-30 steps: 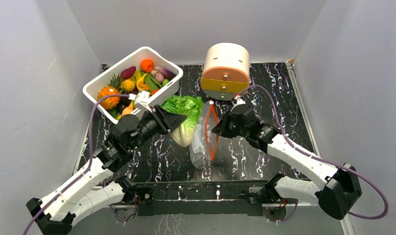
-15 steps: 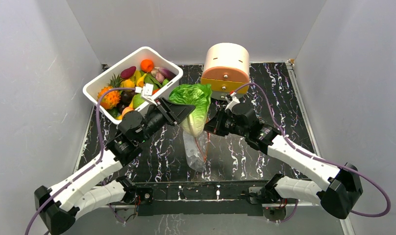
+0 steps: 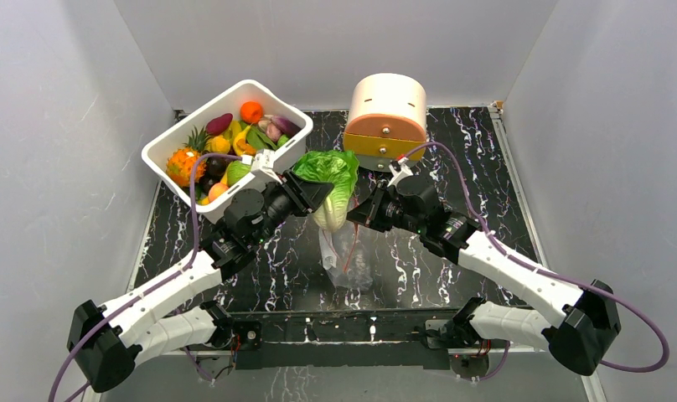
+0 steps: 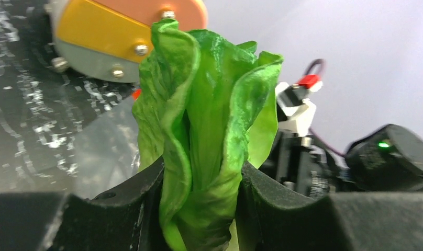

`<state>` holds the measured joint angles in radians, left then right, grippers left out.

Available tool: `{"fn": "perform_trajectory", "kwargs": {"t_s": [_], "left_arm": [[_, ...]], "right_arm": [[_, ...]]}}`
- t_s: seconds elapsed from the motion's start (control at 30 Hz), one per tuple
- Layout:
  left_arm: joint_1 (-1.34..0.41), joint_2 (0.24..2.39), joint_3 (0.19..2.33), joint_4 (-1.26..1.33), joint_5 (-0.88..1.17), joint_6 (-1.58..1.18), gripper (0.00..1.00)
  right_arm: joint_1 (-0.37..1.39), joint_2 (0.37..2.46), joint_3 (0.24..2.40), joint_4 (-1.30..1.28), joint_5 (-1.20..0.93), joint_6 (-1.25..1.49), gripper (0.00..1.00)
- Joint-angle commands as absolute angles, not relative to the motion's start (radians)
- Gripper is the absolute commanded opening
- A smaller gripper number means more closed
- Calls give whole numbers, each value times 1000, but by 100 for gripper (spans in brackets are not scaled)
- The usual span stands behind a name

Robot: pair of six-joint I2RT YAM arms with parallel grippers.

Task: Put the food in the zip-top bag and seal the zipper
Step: Place the fake vegetable in the zipper food storage bag.

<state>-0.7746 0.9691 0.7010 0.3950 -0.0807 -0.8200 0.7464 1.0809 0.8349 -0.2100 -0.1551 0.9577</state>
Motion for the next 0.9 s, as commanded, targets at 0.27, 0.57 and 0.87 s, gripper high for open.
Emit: {"fn": "perform_trajectory", "kwargs": {"t_s": [0.27, 0.57, 0.87], "left_arm": [[-776, 1037, 767, 182, -231, -692, 7], [-776, 998, 736, 165, -280, -794, 7], [-776, 900, 733, 157, -340, -1138, 7]], "right_arm": [[752, 1094, 946, -276, -66, 959, 0], [754, 1107, 904, -124, -87, 1029, 0], [774, 1101, 772, 119, -106, 1209, 0]]}}
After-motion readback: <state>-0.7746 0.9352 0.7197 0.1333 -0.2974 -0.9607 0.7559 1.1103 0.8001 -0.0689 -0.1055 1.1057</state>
